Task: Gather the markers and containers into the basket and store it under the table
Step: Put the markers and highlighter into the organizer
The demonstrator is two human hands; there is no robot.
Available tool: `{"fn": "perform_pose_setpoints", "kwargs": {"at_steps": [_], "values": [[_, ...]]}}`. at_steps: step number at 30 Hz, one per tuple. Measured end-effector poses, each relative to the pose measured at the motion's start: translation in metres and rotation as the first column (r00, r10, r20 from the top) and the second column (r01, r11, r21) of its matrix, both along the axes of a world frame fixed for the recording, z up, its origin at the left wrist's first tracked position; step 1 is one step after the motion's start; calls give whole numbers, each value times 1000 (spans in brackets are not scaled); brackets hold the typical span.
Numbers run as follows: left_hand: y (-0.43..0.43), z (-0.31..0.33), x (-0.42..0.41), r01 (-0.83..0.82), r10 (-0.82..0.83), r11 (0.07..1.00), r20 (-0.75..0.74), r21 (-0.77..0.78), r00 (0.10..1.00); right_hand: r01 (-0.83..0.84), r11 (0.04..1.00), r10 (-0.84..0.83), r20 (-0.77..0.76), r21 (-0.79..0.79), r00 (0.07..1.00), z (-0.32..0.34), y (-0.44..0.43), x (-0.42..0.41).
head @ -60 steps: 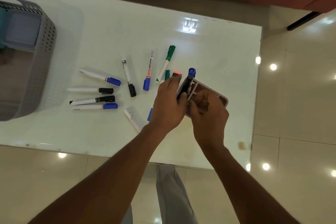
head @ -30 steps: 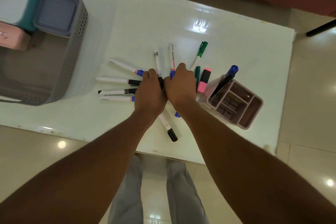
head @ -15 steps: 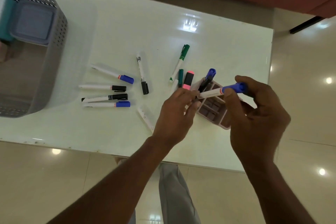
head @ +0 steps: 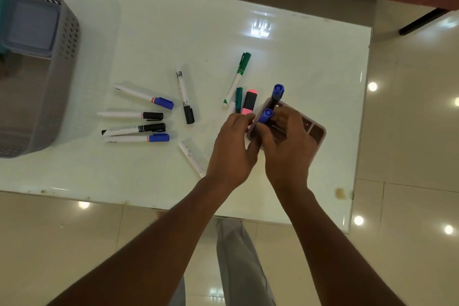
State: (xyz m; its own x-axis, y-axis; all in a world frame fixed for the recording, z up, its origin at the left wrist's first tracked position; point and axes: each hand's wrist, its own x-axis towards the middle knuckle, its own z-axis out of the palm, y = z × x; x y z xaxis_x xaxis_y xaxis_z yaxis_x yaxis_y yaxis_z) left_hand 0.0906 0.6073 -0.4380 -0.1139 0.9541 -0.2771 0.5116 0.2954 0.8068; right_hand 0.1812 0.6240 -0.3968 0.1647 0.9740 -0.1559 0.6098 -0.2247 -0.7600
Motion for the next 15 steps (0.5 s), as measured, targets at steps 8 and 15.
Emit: {"fn": "perform_pose_setpoints", "kwargs": {"at_steps": [8,15], "values": [[-6,1,-5,-10,10,997,-11,-72,1000,9,999,-11,89,31,996,-12,-15,2],[-30,-2,-34,-155,152,987,-81,-32,985,-66,979,49,93,193,994,-7,-46,-15]]}}
